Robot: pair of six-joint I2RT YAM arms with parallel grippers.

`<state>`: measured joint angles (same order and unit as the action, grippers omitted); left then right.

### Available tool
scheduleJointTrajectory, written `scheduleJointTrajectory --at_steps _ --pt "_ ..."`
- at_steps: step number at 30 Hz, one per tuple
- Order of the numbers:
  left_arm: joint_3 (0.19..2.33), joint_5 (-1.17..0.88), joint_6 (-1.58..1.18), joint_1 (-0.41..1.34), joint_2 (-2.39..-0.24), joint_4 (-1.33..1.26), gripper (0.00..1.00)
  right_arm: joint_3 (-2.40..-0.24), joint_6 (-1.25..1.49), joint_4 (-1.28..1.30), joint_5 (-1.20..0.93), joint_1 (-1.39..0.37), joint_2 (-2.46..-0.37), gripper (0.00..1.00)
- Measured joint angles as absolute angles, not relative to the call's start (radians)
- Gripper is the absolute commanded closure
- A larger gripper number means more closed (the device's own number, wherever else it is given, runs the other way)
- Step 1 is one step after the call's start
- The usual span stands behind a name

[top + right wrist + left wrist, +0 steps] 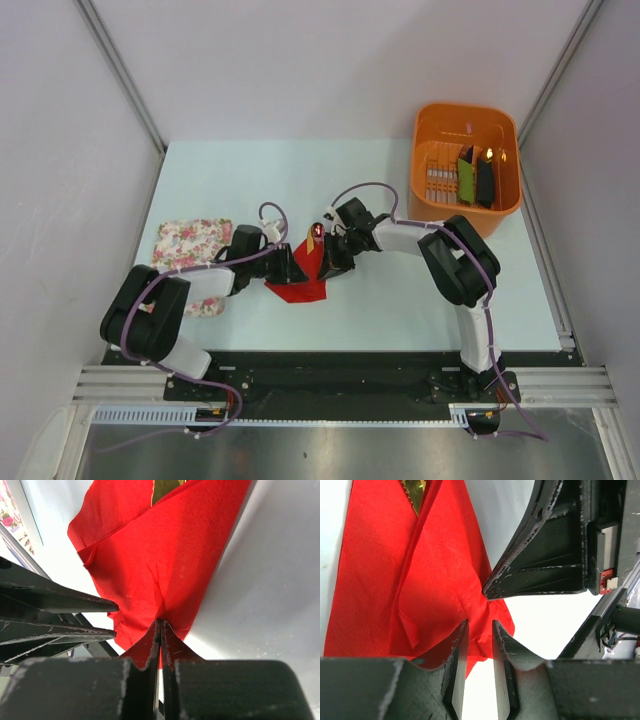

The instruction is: Place the utensils on the paper napkin and roll it up

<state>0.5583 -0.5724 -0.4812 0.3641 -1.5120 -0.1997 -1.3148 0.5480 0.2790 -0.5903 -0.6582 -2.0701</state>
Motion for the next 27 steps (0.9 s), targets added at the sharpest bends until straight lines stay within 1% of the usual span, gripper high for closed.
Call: scheduleJointTrajectory --at_steps 3,6,9,19,27 --pt "0.558 -0.564 -0.481 0.363 -1.528 -0.201 0.73 -1.319 0.548 0.281 -0.590 -0.659 -2.070 0.96" --pt "0.559 -0.551 -0.480 0.361 -1.569 -0.199 0.80 -1.324 0.549 0.281 -0.591 -0.660 -2.070 0.94" --pt "0.564 -0.564 -0.482 0.349 -1.599 -0.200 0.82 -1.333 0.550 0.277 -0.591 -0.662 -2.070 0.94" --pt "0.564 -0.569 -0.481 0.342 -1.602 -0.200 0.84 -1.435 0.558 0.244 -0.556 -0.685 -2.099 0.96" --pt "0.564 -0.569 -0.481 0.340 -1.602 -0.200 0.82 -1.448 0.557 0.238 -0.525 -0.714 -2.168 1.00"
